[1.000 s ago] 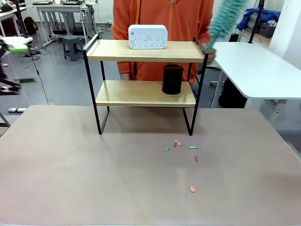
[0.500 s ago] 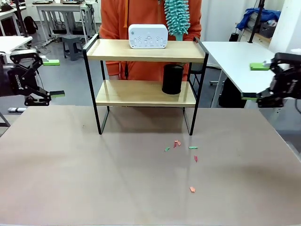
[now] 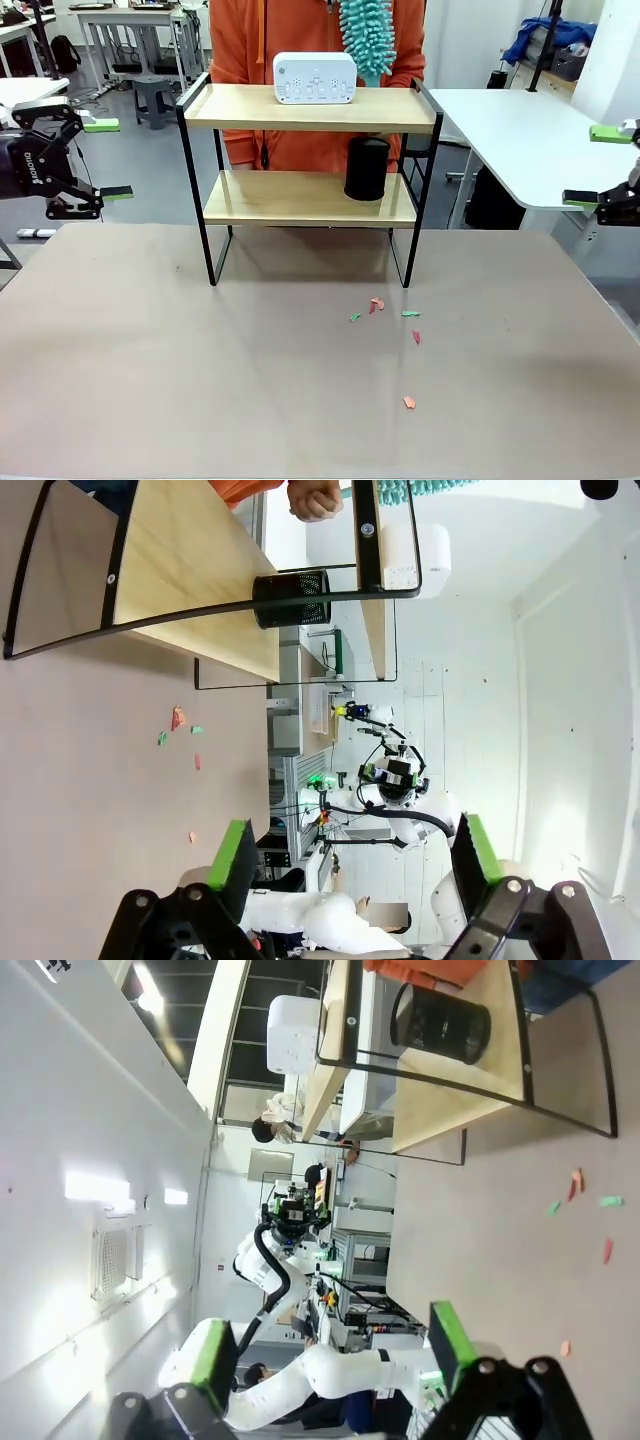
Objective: Clean the shelf.
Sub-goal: Hand the Duster back to the human.
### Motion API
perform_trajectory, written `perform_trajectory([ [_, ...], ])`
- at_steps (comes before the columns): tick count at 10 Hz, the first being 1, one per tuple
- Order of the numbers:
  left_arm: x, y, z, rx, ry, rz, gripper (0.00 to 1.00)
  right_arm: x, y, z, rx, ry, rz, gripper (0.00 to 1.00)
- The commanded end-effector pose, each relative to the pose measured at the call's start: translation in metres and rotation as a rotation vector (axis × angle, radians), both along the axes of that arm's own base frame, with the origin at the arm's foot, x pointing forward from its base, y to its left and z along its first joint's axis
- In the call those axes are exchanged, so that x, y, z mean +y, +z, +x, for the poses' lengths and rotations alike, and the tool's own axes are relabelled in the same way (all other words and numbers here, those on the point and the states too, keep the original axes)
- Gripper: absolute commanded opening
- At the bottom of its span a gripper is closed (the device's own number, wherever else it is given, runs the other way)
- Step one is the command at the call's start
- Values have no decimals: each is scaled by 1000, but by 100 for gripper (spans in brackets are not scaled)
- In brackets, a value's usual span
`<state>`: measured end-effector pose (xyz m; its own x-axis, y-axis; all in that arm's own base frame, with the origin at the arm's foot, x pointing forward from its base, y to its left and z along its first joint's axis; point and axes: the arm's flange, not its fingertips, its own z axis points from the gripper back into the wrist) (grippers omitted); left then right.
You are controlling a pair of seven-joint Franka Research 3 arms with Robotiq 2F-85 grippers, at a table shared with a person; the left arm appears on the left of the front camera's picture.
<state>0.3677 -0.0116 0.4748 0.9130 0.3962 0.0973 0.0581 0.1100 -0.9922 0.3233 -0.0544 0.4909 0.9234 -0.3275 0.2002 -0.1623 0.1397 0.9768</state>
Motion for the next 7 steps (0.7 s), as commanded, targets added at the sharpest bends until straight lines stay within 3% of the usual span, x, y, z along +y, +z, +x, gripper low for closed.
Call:
perform_trajectory([
  [1, 2, 1, -1, -7, -7, -15, 100, 4, 0, 0, -19, 17, -6, 100],
  [7, 2, 1, -1, -7, -7, -15, 100, 4, 0, 0, -19, 17, -6, 100],
])
